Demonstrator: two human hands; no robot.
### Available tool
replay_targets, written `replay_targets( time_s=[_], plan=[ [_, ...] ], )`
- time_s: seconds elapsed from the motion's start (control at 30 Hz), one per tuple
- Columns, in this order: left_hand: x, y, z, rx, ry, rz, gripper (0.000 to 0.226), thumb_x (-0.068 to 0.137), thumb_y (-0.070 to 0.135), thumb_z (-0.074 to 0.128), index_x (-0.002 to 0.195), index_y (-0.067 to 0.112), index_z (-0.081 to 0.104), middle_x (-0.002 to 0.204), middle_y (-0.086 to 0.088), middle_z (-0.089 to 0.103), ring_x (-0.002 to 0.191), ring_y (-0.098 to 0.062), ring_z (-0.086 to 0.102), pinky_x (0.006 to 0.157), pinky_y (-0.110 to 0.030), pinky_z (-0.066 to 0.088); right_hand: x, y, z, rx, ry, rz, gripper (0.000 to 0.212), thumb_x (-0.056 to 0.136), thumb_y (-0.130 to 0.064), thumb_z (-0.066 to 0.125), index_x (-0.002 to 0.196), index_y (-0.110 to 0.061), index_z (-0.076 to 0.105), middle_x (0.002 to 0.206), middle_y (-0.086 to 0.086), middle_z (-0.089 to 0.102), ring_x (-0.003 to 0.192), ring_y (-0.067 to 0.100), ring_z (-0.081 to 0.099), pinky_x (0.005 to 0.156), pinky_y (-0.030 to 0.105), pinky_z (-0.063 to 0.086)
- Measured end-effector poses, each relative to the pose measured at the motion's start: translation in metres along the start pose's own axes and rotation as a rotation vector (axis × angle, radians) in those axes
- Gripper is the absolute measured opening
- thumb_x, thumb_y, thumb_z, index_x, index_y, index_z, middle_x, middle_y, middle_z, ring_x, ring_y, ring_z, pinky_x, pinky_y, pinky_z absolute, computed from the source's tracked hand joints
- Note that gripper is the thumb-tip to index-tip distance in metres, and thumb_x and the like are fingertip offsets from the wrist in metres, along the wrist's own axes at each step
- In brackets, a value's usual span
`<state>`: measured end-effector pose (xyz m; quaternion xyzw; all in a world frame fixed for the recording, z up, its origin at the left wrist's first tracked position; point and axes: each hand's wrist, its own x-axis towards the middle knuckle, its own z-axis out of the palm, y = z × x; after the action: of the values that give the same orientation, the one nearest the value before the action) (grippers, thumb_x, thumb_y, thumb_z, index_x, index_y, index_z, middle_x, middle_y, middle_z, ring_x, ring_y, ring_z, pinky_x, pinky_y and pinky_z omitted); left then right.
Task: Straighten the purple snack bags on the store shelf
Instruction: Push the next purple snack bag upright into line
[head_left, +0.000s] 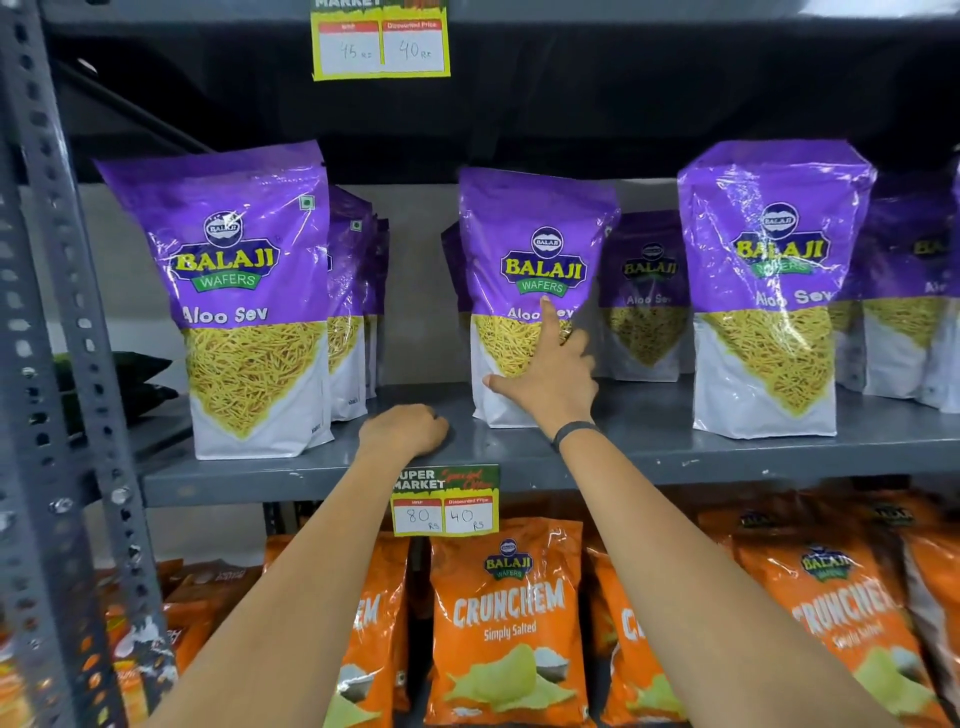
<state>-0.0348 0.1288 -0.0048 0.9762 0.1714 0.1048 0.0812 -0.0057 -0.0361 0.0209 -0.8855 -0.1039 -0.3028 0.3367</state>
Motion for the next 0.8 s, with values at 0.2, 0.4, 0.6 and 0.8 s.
replay_targets(
  time_s=[0.2, 0.4, 0.6, 0.8],
  plan=[
    [-0.002, 0.002, -0.002, -0.004, -0.026, -0.006, 0.055, 0.096, 0.04, 0.027, 0.141, 0.017, 0.048, 0.15, -0.011, 0.048, 0.135, -0.03, 0.046, 0.112, -0.043, 0.037, -0.018, 0.002, -0.012, -0.023, 0.04, -0.035, 0.113, 0.066, -0.06, 0.075, 0.15, -0.034, 0.004, 0.133, 0.016, 0.035, 0.114, 0.039, 0.046, 0.087, 0.047, 0.047],
    [-0.003, 0.001, -0.002, -0.026, -0.023, -0.006, 0.054, 0.095, 0.039, 0.029, 0.137, 0.014, 0.052, 0.146, -0.012, 0.052, 0.132, -0.031, 0.049, 0.109, -0.043, 0.039, -0.033, 0.002, -0.025, -0.044, 0.04, -0.047, 0.113, 0.067, -0.061, 0.073, 0.151, -0.035, 0.001, 0.133, 0.015, 0.034, 0.114, 0.038, 0.046, 0.086, 0.047, 0.047],
    [-0.003, -0.001, -0.002, -0.04, -0.031, 0.017, 0.053, 0.094, 0.04, 0.03, 0.13, 0.011, 0.057, 0.139, -0.014, 0.057, 0.125, -0.032, 0.054, 0.106, -0.044, 0.042, -0.045, -0.001, -0.037, -0.063, 0.052, -0.051, 0.114, 0.067, -0.062, 0.073, 0.15, -0.035, 0.001, 0.132, 0.015, 0.034, 0.113, 0.037, 0.045, 0.085, 0.048, 0.047],
    [-0.003, -0.002, -0.001, -0.028, -0.024, 0.017, 0.053, 0.094, 0.041, 0.03, 0.128, 0.012, 0.059, 0.138, -0.014, 0.059, 0.124, -0.032, 0.055, 0.105, -0.045, 0.043, -0.059, -0.003, -0.051, -0.072, 0.047, -0.06, 0.113, 0.067, -0.062, 0.073, 0.15, -0.035, 0.001, 0.133, 0.015, 0.032, 0.115, 0.039, 0.044, 0.086, 0.048, 0.046]
  ],
)
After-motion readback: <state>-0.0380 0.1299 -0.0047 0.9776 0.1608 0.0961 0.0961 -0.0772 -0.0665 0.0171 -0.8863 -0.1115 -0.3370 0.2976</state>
